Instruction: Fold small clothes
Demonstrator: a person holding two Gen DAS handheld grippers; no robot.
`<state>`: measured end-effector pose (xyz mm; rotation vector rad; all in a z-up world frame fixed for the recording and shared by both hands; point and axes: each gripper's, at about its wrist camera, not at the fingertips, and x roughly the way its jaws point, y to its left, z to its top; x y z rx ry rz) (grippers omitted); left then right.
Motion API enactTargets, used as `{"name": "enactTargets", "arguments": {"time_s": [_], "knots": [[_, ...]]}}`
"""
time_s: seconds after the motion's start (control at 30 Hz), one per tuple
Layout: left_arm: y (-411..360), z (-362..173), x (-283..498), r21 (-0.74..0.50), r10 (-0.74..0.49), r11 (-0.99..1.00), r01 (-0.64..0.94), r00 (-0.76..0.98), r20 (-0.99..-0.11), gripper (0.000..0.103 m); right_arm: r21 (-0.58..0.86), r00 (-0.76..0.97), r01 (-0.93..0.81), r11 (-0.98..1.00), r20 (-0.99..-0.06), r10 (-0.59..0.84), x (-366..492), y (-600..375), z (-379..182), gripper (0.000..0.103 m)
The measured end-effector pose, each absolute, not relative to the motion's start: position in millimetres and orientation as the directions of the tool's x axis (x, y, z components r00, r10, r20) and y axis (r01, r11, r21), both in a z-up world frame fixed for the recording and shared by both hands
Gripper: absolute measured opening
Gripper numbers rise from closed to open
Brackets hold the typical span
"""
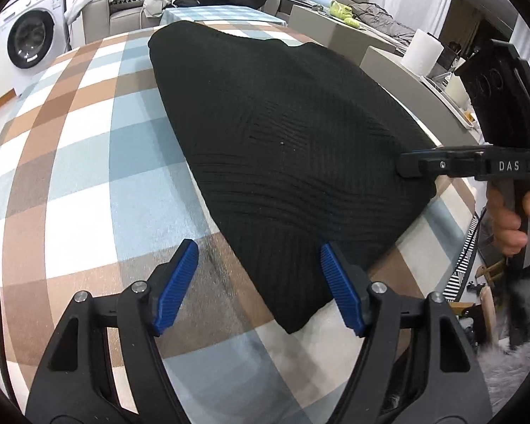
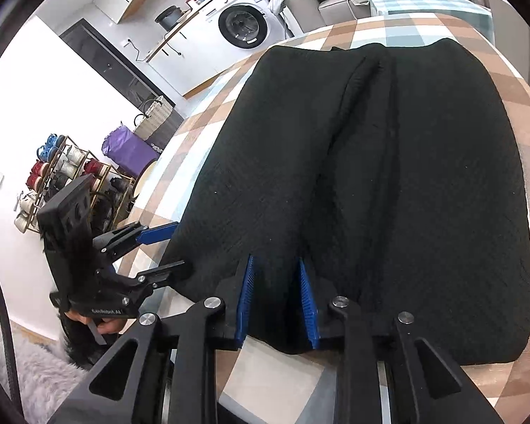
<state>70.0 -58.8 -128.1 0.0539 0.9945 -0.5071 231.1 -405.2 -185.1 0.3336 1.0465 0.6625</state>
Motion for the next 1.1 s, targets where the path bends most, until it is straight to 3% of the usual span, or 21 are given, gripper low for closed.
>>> {"name": "enactTargets", "arguments": {"time_s": [0.1,0.17,0.3,0.47,0.57,0.67,0.9,0.97,1.0,1.1], "knots": [[-53,-124,72,-0.2,-0.392,0.888,0.415,0.451,-0.802,0.07,0.526,0.339,-0.361,0.77,-0.695,0.634,229,-400,-184,0.025],[-50,-120,74,-0.208,-0.393,0.892,0.401,0.463,-0.794,0.07,0.503,0.349,-0.377,0.778,-0.7,0.622,222,-401,-182,0.006],[-45,-113,77,-0.237,-0.412,0.892,0.386,0.476,-0.777,0.07,0.461,0.407,-0.434,0.774,-0.666,0.625,210,-402,-150,0.005],[-43,-115,83,-0.231,-0.397,0.9,0.37,0.477,-0.784,0.07,0.4,0.348,-0.362,0.842,-0.78,0.52,220,-399,-184,0.005],[-43,-115,83,-0.238,-0.403,0.898,0.369,0.477,-0.781,0.07,0.42,0.359,-0.369,0.829,-0.759,0.544,219,-400,-179,0.015],[-43,-116,86,-0.241,-0.402,0.9,0.364,0.48,-0.78,0.07,0.476,0.385,-0.358,0.803,-0.708,0.592,227,-405,-174,0.031],[-40,-115,96,-0.248,-0.392,0.911,0.331,0.501,-0.772,0.07,0.582,0.414,-0.176,0.794,-0.688,0.596,312,-407,-191,0.033],[-39,-113,101,-0.251,-0.386,0.916,0.314,0.509,-0.77,0.07,0.568,0.417,-0.175,0.804,-0.697,0.583,333,-398,-193,0.027],[-38,-112,103,-0.255,-0.383,0.918,0.305,0.513,-0.768,0.07,0.559,0.418,-0.177,0.81,-0.702,0.576,337,-395,-193,0.012],[-36,-109,108,-0.262,-0.385,0.919,0.295,0.524,-0.76,0.07,0.525,0.472,-0.251,0.813,-0.667,0.577,343,-387,-174,0.009]]}}
